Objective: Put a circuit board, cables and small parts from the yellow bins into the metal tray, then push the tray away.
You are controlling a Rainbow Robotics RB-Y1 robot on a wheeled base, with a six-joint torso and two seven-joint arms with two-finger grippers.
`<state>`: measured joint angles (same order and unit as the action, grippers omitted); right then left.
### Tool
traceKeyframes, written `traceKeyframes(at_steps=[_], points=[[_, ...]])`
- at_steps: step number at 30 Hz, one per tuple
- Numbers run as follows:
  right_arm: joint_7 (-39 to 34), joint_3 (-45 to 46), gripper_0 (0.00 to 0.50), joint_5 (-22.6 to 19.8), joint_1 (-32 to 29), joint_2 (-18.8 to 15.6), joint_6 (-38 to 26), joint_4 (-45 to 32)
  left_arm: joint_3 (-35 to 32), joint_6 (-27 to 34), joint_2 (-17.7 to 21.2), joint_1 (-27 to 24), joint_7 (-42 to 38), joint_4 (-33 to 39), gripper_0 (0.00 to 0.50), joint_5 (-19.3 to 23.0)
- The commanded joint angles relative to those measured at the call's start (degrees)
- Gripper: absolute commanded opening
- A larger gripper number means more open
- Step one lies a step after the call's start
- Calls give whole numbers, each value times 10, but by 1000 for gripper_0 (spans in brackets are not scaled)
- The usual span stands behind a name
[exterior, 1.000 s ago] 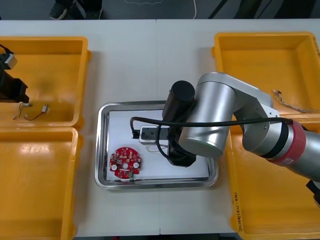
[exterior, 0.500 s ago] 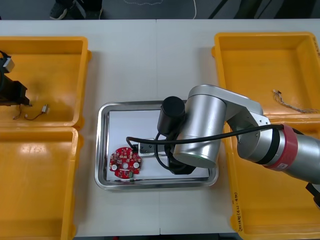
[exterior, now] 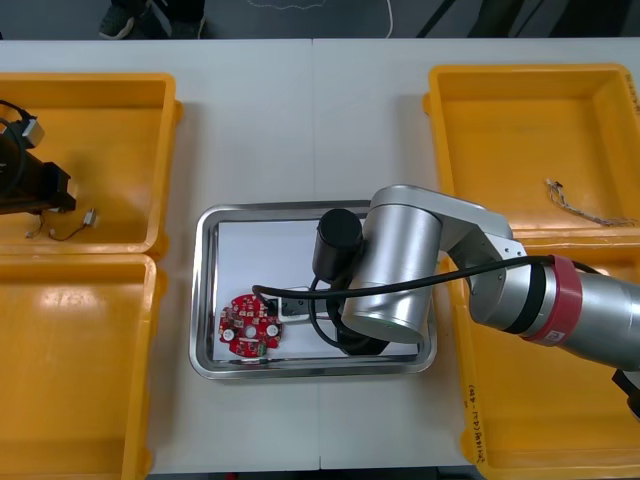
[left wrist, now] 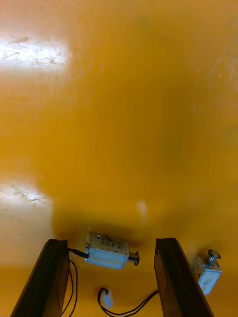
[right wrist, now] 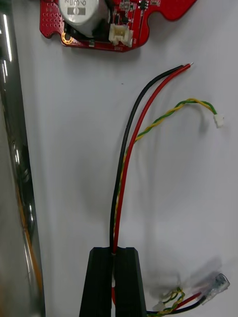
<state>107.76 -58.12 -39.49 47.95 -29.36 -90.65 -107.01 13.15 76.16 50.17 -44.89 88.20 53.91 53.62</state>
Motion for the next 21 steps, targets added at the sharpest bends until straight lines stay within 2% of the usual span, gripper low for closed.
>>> traceKeyframes(at_steps=[1,16,17,18,19,20,21], points=[[5,-7,0,6,22,14,6,1,-4,-10,-7,-27,41,-4,500,1],[3,-7,0,0,23,14,5,1,-4,-15,-20,-11,40,-4,500,-13],[3,-7,26,0,23,14,5,1,-4,-15,-21,-11,39,-4,500,-15],[3,-7,84,0,23,14,5,1,-4,-15,-22,-11,39,-4,500,-15],[3,-7,219,1,23,14,5,1,-4,-15,-23,-11,38,-4,500,-17],[3,-7,312,1,24,14,5,1,-4,-15,-23,-11,38,-5,459,-18],[3,-7,340,1,24,14,5,1,-4,-15,-23,-11,38,-4,428,-19]])
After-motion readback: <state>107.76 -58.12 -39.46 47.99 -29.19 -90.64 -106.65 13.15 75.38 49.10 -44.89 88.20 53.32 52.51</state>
